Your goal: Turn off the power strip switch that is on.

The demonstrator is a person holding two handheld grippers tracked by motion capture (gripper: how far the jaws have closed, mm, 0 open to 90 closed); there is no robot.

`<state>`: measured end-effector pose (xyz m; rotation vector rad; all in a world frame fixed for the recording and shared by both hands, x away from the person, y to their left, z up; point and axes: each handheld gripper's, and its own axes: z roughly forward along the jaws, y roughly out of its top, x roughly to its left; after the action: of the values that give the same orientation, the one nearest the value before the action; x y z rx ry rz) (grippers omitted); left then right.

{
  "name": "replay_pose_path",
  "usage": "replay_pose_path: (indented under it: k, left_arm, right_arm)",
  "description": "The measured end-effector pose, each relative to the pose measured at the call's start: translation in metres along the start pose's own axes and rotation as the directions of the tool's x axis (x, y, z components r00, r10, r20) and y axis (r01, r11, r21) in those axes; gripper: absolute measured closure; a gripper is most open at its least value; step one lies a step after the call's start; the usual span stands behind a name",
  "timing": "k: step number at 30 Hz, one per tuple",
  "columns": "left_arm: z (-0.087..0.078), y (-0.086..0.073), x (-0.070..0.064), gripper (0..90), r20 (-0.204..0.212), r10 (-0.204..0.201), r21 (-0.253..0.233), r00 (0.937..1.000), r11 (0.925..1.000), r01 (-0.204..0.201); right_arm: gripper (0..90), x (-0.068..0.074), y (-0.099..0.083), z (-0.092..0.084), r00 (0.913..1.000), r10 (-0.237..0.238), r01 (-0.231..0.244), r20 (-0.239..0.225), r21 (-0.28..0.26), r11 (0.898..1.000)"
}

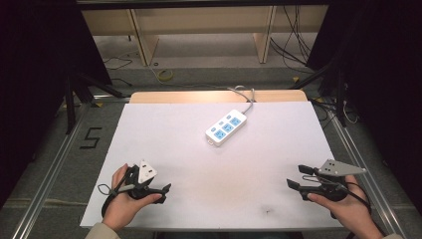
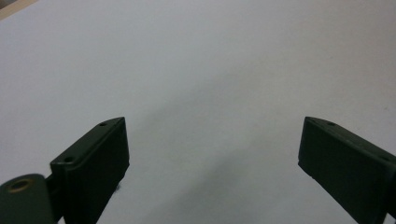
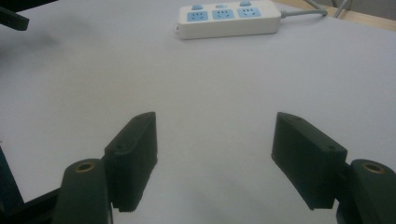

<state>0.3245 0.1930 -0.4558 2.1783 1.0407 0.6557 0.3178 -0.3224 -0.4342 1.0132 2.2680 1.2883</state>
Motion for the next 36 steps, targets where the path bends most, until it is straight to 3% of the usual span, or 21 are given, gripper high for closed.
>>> replay_pose_path:
  k: [7, 13, 21, 23, 36]
  left_arm:
    - [0.000, 0.001, -0.002, 9.1, -0.002, 0.000, -0.002, 1.0000, 1.0000, 0.000]
    - [0.001, 0.001, -0.002, 9.7, -0.007, 0.007, 0.005, 1.0000, 1.0000, -0.007]
    - [0.002, 0.002, -0.002, 10.1, -0.009, 0.011, 0.004, 0.9999, 0.9999, -0.011]
    - [0.003, 0.002, -0.002, 10.5, -0.015, 0.016, 0.004, 0.9998, 0.9999, -0.016]
    - [0.004, 0.003, -0.002, 10.9, -0.022, 0.010, 0.003, 0.9997, 0.9999, -0.010]
  right_arm:
    - [39.9, -0.001, 0.003, 0.002, 1.0000, 0.004, -0.004, 0.003, 0.002, 1.000]
    - [61.5, -0.002, 0.008, 0.000, 0.9991, -0.022, 0.022, 0.036, 0.003, 1.000]
    - [80.7, -0.002, 0.011, 0.004, 0.9980, -0.036, 0.036, 0.053, 0.000, 0.999]
    - [89.9, -0.002, 0.015, 0.009, 0.9975, -0.035, 0.035, 0.062, 0.016, 0.999]
    - [90.0, -0.006, 0.030, 0.026, 0.9972, -0.042, 0.040, 0.061, 0.036, 0.999]
